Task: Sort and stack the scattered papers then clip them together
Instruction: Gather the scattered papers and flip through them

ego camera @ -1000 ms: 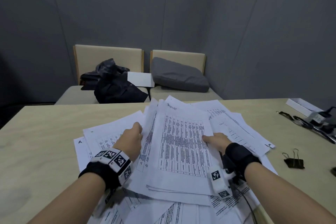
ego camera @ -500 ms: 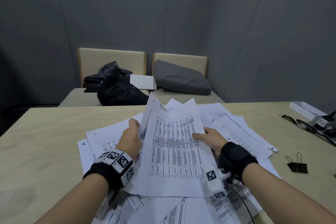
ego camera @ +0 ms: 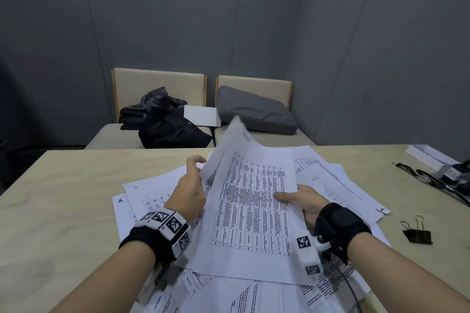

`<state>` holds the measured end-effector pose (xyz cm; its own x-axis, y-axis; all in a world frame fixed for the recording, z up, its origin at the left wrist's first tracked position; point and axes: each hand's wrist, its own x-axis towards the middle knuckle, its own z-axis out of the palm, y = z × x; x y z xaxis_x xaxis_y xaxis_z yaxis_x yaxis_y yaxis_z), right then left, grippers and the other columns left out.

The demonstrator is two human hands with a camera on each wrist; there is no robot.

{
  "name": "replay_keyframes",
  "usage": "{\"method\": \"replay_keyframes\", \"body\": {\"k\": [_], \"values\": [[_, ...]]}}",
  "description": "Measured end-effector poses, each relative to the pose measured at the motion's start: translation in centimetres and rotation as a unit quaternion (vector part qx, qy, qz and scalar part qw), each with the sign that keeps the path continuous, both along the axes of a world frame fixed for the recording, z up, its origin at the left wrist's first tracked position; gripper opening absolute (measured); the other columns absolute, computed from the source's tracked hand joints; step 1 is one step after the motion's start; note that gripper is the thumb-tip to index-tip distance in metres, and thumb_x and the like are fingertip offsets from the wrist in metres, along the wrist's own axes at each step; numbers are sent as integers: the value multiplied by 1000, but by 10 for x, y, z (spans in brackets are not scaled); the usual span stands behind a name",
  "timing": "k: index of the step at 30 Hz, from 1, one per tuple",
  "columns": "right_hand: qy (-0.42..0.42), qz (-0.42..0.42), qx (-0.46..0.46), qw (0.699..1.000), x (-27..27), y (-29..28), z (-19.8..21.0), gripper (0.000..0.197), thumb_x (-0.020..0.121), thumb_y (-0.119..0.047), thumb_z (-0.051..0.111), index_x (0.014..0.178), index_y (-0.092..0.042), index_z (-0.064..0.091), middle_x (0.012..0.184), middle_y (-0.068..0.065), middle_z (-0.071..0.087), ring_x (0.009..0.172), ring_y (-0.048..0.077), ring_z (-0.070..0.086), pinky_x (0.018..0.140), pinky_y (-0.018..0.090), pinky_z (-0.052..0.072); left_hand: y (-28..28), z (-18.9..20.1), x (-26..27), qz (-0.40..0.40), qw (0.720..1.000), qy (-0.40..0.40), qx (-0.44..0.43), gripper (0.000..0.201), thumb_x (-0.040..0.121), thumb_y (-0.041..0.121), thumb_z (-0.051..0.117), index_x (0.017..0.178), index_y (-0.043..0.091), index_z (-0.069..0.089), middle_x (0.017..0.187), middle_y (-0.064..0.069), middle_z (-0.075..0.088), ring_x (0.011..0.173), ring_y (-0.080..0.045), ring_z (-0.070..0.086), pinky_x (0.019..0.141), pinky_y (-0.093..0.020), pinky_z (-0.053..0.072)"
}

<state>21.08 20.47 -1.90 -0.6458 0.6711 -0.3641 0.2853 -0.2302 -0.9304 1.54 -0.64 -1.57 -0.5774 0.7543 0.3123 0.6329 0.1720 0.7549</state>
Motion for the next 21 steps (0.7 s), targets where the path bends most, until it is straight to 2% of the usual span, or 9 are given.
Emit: {"method": "replay_keyframes", "body": {"k": [2,5,7,9,12,15,16,18,21], "values": [[3,-1,-18,1000,0,0,1,58,63,-8,84,116,6,65,113,21,70,105,37,68,100,53,48,0,-3,1,9,999,8,-42,43,92,-2,33,130,17,24,68,-7,54,53,-18,44,53,-28,36],[-27,13,1,1000,-1,1,8,35,82,-4,71,116,5,65,114,19,70,108,36,66,103,51,46,-8,-8,-1,18,992,49,-116,38,98,15,33,136,18,26,89,-7,63,73,-21,55,69,-32,44],[-41,37,38,998,-5,2,14,28,85,-2,67,113,0,66,116,17,69,110,34,65,105,49,44,-18,-9,-7,41,986,75,-143,37,98,18,33,136,19,31,94,-4,63,82,-21,57,76,-34,48],[-48,53,80,994,-9,1,20,21,86,-1,67,106,-8,68,117,13,69,109,30,65,105,45,45,-31,-5,-17,65,978,84,-178,35,98,18,32,133,18,38,91,-2,60,79,-20,54,72,-35,48],[-49,59,109,991,-12,1,26,18,84,-2,69,101,-9,69,115,14,70,102,28,68,94,37,52,-53,7,-35,89,959,91,-254,30,98,17,33,122,13,50,110,-8,60,73,-20,51,62,-29,42],[-59,55,107,991,-15,-2,28,21,82,-6,73,103,-3,70,112,15,71,100,29,68,95,38,52,-79,13,-57,130,937,112,-306,31,96,18,37,120,10,55,121,-11,60,100,-25,59,85,-35,49],[-65,57,105,991,-15,-4,28,23,82,-8,73,103,-2,70,111,15,71,102,29,68,98,40,50,-88,12,-63,141,928,107,-327,35,96,19,38,128,9,49,123,-13,59,107,-27,57,91,-36,48],[-66,57,111,990,-17,-7,27,22,81,-7,74,103,-2,69,112,15,71,102,30,68,100,40,49,-103,10,-70,156,917,80,-358,54,96,21,40,146,10,24,116,-15,60,104,-30,59,89,-37,49],[-53,66,135,987,-22,-13,25,29,86,-4,68,114,-1,65,120,15,67,104,29,64,98,35,46,-118,5,-64,154,921,56,-354,74,95,25,41,152,12,-5,81,-5,60,71,-22,57,74,-32,46]]}}
